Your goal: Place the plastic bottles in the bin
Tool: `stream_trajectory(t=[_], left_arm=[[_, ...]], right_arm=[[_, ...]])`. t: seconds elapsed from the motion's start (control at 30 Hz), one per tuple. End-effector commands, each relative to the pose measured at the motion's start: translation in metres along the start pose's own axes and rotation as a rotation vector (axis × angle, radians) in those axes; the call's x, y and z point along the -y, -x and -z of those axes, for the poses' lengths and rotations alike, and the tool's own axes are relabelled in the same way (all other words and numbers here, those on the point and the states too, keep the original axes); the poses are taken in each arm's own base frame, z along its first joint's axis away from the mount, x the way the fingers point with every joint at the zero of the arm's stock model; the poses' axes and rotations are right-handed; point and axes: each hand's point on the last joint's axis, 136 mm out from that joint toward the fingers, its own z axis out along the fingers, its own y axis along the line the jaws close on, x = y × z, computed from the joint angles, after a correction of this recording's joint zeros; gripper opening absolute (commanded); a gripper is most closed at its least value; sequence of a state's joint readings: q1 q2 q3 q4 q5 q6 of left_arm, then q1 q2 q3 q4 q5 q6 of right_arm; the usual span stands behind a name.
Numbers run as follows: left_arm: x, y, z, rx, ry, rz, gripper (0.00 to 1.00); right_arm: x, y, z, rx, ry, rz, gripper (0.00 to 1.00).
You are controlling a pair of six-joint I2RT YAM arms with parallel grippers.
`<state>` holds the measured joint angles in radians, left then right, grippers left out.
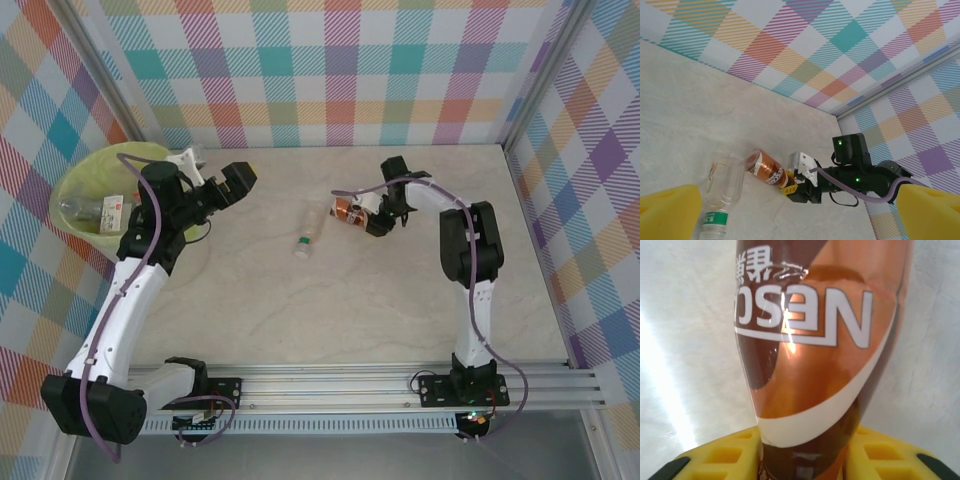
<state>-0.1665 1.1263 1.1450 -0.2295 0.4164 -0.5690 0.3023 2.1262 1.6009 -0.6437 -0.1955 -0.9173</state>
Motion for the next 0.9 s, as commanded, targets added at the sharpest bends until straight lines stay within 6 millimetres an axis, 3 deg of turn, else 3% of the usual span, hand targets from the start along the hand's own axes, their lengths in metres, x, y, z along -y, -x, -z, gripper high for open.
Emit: stream_trajectory(t=[0.0,0.1,0.23,0.4,0.53,0.7,0.87], left_arm=[[0.014,-0.005,-0.008,-0.019,-0.059,-0.014,1.00],[0.017,-0.010,-0.015,-0.039,-0.066,-0.027,1.00],[0.017,-0.019,-0.023,-0.063,-0.061,-0.023,1.00],[0.030,-0.040,-0.036,-0.134,-0.116,-0.044,1.00],[0.047,-0.062,-0.051,-0.229,-0.173,-0.052,1.00],[0.067,-0.076,-0.069,-0.258,-0.251,-0.050,1.00],[0.072,-0.079,-0.083,-0.260,-0.234,-0.058,1.00]], right_arm=[[-0.004,0.035,0.038,0.151,-0.032,-0.044,0.30],[-0.013,0.042,0.054,0.214,-0.056,-0.073,0.27],[-0.030,0.061,0.090,0.371,-0.063,-0.160,0.24],[-0.076,0.088,0.133,0.648,0.070,-0.284,0.25],[-0.108,0.103,0.149,0.755,0.159,-0.379,0.25],[-0.139,0.126,0.163,0.814,0.242,-0.385,0.25],[-0.152,0.149,0.183,0.885,0.293,-0.350,0.25]])
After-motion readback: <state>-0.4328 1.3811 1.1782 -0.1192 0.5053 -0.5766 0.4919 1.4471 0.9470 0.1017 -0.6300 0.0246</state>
